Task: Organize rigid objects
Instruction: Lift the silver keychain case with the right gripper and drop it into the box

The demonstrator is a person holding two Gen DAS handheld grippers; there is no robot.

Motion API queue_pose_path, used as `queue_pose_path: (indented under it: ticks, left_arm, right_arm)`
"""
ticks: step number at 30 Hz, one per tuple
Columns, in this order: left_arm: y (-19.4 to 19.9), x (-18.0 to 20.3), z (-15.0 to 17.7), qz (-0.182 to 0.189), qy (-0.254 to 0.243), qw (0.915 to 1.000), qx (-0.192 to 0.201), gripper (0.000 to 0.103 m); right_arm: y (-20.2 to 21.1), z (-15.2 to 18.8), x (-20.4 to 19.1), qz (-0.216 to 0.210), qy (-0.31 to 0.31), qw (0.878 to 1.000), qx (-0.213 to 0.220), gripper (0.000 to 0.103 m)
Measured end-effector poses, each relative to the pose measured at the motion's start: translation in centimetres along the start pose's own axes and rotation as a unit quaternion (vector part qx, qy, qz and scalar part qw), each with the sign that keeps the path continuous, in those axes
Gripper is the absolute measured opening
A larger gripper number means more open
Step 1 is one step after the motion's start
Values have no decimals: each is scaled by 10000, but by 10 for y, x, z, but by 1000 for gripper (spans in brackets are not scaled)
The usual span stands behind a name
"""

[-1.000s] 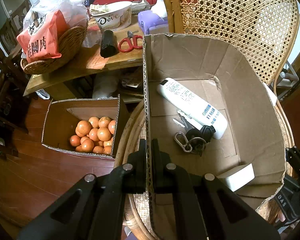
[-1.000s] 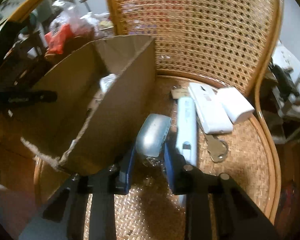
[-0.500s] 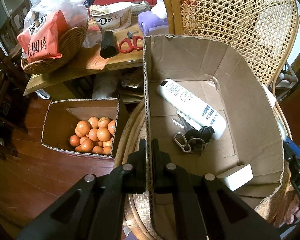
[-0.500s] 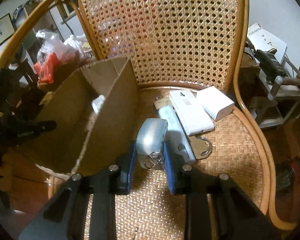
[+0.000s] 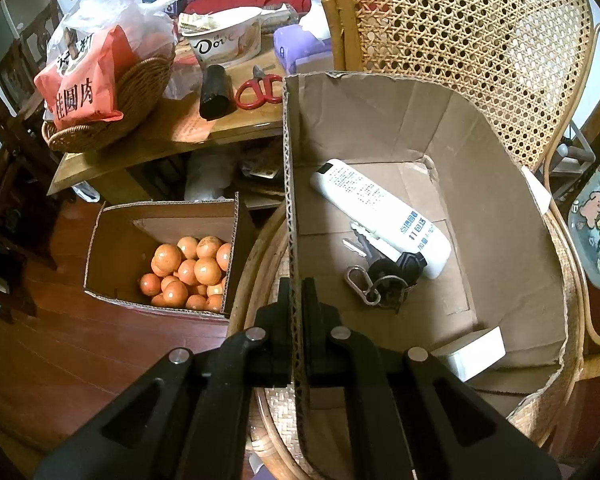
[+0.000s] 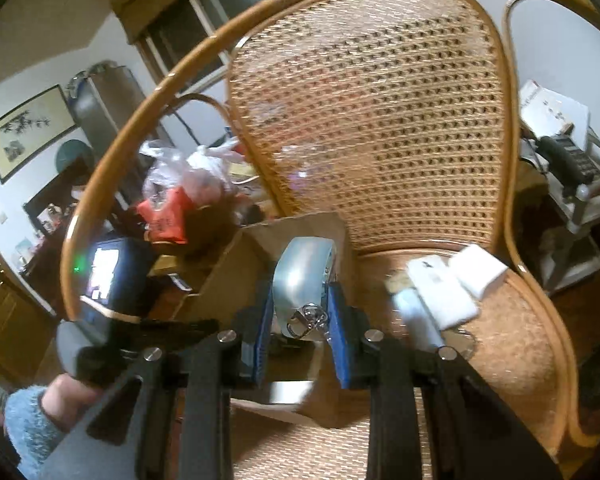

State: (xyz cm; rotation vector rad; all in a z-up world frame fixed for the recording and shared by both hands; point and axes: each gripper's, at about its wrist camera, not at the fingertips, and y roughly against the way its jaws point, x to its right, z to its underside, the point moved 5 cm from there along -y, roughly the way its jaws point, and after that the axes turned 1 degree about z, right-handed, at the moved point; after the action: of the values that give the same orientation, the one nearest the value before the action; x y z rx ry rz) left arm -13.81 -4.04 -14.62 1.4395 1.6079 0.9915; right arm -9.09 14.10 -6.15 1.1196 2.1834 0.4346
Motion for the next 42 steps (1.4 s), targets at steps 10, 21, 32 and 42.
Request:
queue_pose_path:
  ticks: [10, 21, 32, 42]
  left_arm:
    - [-2, -1, -1, -17, 35, 10000, -22, 3]
    - [0, -2, -2, 21, 76, 10000, -6, 3]
    - [0, -1, -1, 25, 76, 10000, 1, 3]
    - [0, -1, -1, 21, 83, 10000, 7, 3]
  right_arm:
    - [-29, 23, -42, 236, 939, 9947, -344, 28]
    - [-52, 49, -50, 581, 1515, 9842, -710, 28]
    - [-56, 51, -45, 549, 1368, 9860, -773, 29]
    - [-36, 38, -45, 368, 1309, 9895, -498, 34]
